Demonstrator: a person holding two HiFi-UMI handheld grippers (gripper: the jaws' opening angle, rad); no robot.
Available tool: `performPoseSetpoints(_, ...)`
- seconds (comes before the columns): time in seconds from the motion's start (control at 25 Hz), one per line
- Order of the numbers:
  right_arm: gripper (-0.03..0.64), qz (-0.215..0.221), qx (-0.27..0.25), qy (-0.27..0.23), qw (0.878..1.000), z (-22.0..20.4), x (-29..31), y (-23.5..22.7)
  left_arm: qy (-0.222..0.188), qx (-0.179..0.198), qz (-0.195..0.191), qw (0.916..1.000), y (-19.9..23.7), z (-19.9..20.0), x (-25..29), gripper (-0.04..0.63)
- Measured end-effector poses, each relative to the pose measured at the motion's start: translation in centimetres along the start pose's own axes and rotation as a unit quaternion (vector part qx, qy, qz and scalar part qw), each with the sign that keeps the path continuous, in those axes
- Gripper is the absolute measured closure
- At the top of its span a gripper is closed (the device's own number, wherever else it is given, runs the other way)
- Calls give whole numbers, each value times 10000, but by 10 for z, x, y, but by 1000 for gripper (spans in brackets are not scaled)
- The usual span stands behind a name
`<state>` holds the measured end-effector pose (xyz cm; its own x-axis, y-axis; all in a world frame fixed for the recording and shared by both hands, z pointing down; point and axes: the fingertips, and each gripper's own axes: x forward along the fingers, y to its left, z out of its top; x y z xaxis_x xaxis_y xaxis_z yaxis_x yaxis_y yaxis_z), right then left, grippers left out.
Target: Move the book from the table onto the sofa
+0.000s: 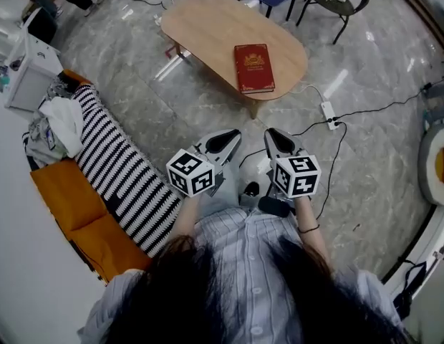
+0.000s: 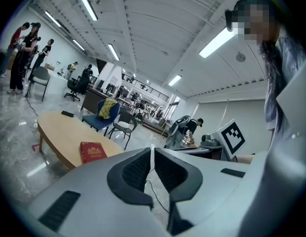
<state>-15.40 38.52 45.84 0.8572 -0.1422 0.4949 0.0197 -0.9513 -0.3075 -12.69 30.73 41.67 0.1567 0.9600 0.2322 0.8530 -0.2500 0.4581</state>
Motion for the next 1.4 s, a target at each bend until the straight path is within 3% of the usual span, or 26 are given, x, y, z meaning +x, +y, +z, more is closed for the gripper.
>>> performPoseSetpoints(0.44,575,-491,406,137,9979,64,103,-42,476,66,-368,9982,123,63,62,581)
performPoseSetpoints(0.76,575,-974,741,242,9922,86,149,-63,901,-13,-717,9933,189,73,78,581)
performPoseSetpoints(1.16,575,-1521,884,230,9841,101,167,-92,1183,233,-1051,9871,245,88,104,581)
performPoseSetpoints(1.4,575,-1733,781,290,9813,101,168,-116,1208,50,-1005,9876,261,82,121,581)
